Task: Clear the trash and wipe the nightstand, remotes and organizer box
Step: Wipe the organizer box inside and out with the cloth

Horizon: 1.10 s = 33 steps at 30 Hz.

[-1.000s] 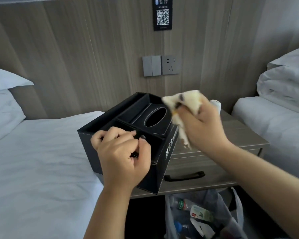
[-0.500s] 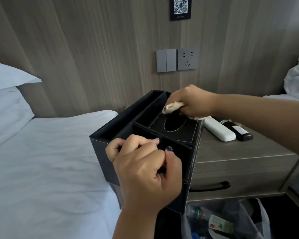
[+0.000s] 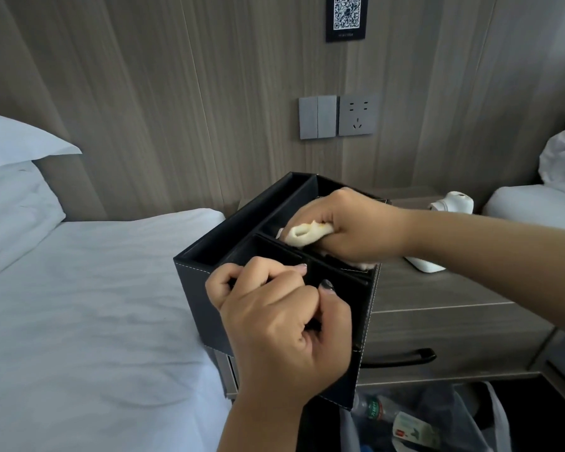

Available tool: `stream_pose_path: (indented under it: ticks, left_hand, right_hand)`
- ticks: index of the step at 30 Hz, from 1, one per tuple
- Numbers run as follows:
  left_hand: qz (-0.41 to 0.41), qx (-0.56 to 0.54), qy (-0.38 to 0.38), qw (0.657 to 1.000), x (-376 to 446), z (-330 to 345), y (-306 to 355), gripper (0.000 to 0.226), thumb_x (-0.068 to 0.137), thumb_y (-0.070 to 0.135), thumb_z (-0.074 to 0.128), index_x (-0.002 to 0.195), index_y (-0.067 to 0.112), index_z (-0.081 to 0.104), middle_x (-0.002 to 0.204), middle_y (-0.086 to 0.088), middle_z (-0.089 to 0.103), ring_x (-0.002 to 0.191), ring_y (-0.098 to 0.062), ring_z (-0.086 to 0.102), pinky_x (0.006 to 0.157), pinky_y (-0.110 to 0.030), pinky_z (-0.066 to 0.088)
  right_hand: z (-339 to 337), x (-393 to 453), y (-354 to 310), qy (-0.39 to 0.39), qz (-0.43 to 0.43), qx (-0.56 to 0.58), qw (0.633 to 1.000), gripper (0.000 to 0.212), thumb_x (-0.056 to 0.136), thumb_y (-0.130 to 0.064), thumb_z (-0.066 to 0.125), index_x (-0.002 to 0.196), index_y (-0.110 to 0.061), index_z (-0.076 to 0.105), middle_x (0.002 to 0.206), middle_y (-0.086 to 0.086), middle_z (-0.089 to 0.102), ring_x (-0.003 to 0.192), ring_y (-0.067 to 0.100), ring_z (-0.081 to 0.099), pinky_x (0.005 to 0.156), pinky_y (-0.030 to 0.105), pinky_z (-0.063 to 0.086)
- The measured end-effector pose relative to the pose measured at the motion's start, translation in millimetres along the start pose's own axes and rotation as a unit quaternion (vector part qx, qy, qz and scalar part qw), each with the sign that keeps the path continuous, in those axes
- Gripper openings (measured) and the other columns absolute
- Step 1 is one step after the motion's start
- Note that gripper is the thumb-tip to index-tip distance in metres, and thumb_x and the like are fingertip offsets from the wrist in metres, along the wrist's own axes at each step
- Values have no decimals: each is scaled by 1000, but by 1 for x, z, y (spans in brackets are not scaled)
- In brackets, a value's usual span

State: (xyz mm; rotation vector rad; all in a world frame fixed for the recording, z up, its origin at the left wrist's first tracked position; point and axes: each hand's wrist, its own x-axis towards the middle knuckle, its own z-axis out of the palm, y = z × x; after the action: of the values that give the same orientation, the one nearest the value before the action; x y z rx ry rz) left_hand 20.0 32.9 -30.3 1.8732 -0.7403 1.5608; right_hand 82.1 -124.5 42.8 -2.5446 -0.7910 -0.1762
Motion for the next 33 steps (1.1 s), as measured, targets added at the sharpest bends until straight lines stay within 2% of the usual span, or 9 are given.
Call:
stream_pose_path:
  ticks: [6,10,14,16,19,24,28,30,33]
  left_hand:
    - [1,-5,1,1000,0,0,0,47,79,13,53,40,17,28,39,6,27,72,-11,68,80,-40,29]
    - [-8,-18,-6,1000,1,2,-3,46,79,13,53,41,17,27,40,5,27,74,-11,67,80,-40,29]
    - [-19,-25,-4,1000,2,3,-5,46,78,13,51,39,16,28,39,5,28,73,-12,67,79,-40,30]
    - [-21,-24,-1,999,2,3,-5,46,78,13,52,39,16,29,39,6,29,72,-12,67,79,-40,30]
    - [-22,-23,-3,999,2,2,-6,46,78,14,52,38,15,31,38,6,34,70,-12,67,81,-39,30]
    - [-32,-17,-12,999,4,0,-5,45,78,16,52,38,15,31,39,8,35,70,-14,67,79,-41,31]
    - [-56,-15,-41,997,10,-5,-2,42,77,19,54,39,17,36,39,11,39,70,-12,66,85,-36,28]
    - [-81,-3,-69,994,15,-10,6,37,77,20,54,43,18,40,44,11,44,66,-14,62,87,-33,27]
    - [-79,-6,-92,993,18,-13,38,27,80,20,59,54,19,51,65,12,60,69,-14,60,88,-31,28]
  right_hand:
    - [-34,15,58,62,167,-11,984,29,88,-3,54,97,-21,75,86,8,75,66,30,67,61,38,58]
    - [-39,1,61,88,193,21,977,21,94,-17,56,93,-25,75,79,0,76,56,16,61,55,26,53]
    - [-30,-38,47,179,183,27,966,24,91,-13,57,88,-28,75,85,-15,75,77,-2,68,78,21,53]
    - [-12,-54,21,179,107,48,977,34,86,1,58,89,-27,75,90,-10,75,88,5,69,84,33,55]
    - [8,-70,-4,140,-14,43,989,41,83,13,59,103,-19,74,103,-8,72,102,12,67,87,32,54]
    - [4,-86,16,224,25,63,972,38,86,9,58,105,-21,73,108,-12,72,105,5,66,95,31,51]
    - [29,-107,-3,238,-33,50,969,50,75,20,52,111,-9,71,121,-3,68,121,6,58,105,25,44]
    - [35,-128,-9,282,18,127,951,48,80,23,56,109,-12,72,115,-8,71,112,6,64,97,19,47]
    - [39,-162,-7,416,169,169,877,42,86,11,57,104,-24,72,100,-20,72,96,-2,66,82,8,47]
